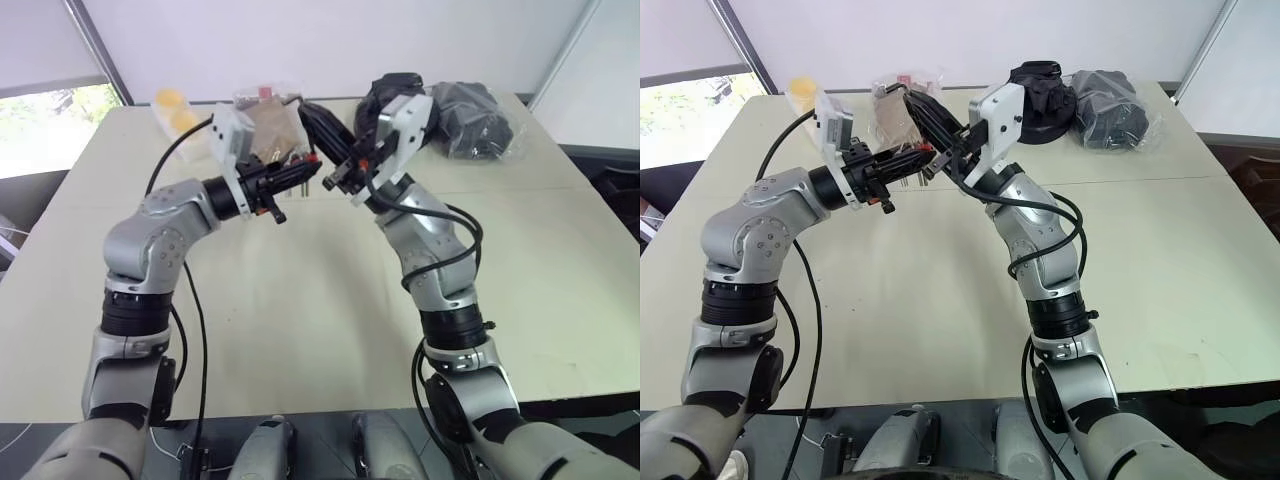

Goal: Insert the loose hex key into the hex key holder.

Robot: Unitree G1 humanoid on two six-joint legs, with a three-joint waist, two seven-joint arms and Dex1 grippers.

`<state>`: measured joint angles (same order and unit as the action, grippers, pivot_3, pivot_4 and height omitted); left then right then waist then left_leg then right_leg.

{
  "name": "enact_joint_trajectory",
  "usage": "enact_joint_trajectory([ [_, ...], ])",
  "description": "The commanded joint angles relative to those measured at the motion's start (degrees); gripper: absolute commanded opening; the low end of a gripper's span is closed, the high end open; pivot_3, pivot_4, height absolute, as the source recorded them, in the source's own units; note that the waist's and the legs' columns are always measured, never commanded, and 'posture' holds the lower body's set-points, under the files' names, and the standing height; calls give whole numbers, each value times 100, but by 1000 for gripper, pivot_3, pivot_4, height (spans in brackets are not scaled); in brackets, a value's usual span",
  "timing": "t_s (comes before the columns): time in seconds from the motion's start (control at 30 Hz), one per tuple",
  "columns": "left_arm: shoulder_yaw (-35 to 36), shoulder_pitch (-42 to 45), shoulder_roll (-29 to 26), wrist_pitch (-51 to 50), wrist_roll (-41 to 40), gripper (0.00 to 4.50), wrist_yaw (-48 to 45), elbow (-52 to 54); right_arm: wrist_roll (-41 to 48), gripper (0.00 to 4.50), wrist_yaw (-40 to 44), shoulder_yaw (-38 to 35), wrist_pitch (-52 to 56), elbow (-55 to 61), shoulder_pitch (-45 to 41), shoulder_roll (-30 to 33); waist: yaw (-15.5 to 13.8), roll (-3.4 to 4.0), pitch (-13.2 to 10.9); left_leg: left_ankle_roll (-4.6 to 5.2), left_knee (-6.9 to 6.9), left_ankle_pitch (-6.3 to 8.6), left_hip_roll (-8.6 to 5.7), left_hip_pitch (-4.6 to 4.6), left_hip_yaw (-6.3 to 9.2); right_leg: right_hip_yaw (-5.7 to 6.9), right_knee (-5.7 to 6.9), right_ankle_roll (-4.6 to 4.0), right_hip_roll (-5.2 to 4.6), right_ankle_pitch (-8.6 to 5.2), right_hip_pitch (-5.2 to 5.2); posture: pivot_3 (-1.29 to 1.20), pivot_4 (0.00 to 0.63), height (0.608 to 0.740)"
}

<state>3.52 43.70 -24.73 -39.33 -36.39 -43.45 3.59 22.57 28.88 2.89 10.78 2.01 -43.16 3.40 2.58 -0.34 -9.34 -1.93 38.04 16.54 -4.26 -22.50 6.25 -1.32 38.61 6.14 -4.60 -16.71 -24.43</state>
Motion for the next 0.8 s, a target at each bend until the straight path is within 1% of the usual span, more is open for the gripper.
enact_joint_trajectory([
  [0.03,105,123,-15,62,-95,0,-1,314,-27,21,-6,-5,-93,113,-51,-29,0,0,0,0,0,0,0,0,0,0,0,0,0,0,0,0,150,740],
  [0.8,100,85,31,40,-111,0,57,375,-25,21,-64,-43,-183,61,-136,-92,0,0,0,0,0,0,0,0,0,0,0,0,0,0,0,0,150,740],
])
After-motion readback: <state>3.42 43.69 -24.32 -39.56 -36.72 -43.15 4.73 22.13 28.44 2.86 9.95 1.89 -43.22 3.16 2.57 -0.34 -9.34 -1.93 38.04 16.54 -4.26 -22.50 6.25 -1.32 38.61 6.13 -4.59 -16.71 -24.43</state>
